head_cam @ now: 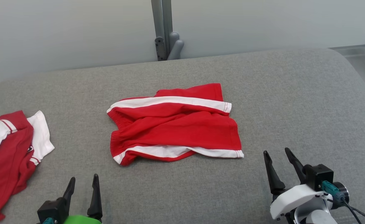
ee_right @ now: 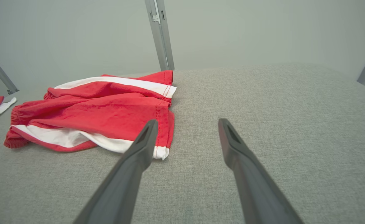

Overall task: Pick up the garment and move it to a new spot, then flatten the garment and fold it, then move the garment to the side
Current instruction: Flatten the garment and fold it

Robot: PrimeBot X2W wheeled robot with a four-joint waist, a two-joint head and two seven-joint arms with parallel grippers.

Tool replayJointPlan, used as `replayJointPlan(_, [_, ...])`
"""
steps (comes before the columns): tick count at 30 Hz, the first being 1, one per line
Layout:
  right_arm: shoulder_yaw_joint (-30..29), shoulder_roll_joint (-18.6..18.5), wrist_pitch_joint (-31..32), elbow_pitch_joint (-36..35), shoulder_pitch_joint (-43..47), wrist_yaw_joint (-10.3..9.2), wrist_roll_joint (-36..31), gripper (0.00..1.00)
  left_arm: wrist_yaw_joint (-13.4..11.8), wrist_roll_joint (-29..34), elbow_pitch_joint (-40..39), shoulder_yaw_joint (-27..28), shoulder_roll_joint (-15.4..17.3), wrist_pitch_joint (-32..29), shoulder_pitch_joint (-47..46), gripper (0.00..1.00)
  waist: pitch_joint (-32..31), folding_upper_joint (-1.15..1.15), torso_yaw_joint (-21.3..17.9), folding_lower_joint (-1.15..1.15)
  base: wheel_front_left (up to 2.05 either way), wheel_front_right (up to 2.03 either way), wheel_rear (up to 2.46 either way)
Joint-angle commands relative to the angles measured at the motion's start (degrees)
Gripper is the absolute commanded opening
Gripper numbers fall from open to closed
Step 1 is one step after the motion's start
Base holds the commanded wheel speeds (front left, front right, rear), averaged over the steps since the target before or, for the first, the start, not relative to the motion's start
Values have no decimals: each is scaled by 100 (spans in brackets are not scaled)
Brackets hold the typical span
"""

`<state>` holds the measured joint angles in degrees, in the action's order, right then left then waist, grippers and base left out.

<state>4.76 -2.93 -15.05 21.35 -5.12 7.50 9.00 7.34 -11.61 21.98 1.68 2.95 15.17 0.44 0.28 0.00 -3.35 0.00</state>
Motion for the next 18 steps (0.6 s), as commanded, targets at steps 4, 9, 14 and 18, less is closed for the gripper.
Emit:
replayJointPlan(4, [-51, -7, -18, -40, 152, -2, -50, 100, 16, -139, -113, -46, -1, -3, 169, 100, -141, 0, 89, 0, 0, 0, 0])
replayJointPlan(9, [-61, -6, -18, -32, 159, -2, -63, 100, 17, -183, -132, -116, -2, -3, 201, 100, -136, 0, 78, 0, 0, 0, 0])
replayJointPlan(14, [133, -3, -18, 109, 33, -2, -16, 100, 17, -570, -11, -459, 1, -3, -23, 100, 68, 0, 87, 0, 0, 0, 0])
replayJointPlan(18, [326, -6, -18, 241, -212, -2, 43, 100, 18, -697, 31, -664, 6, -3, -313, 100, 427, 0, 123, 0, 0, 0, 0])
